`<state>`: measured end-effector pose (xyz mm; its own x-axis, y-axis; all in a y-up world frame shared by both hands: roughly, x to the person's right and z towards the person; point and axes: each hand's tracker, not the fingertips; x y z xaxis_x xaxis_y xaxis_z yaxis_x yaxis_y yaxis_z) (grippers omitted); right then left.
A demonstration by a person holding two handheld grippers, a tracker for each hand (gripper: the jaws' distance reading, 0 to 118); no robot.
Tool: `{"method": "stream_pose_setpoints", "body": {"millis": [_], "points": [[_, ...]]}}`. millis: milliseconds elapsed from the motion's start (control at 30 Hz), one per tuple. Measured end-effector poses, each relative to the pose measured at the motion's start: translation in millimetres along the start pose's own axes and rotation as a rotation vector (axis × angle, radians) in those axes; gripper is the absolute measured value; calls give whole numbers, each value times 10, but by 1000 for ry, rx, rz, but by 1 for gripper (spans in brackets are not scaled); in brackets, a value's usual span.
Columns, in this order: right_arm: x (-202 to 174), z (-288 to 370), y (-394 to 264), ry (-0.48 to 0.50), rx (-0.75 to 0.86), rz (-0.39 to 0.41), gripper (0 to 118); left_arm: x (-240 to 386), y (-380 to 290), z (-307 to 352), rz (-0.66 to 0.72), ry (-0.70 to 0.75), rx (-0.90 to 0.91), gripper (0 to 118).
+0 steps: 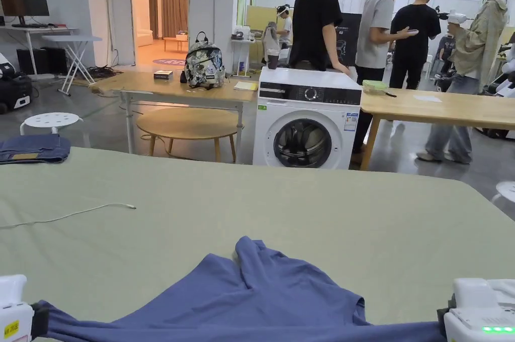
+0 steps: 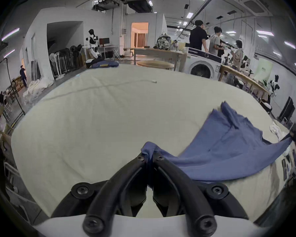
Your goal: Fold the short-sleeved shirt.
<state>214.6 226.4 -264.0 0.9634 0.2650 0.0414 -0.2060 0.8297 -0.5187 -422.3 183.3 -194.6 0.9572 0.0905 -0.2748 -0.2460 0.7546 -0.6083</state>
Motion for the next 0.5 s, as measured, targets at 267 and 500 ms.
{"method": "stream_pose_setpoints", "body": {"millis": [267,500], "points": [[-10,-34,-368,19,-91,-31,5,-53,-372,-188,2,20,-93,0],[-94,94,-435,19,-78,-33,52,-23,-484,-224,-64,65,-89,48]]}}
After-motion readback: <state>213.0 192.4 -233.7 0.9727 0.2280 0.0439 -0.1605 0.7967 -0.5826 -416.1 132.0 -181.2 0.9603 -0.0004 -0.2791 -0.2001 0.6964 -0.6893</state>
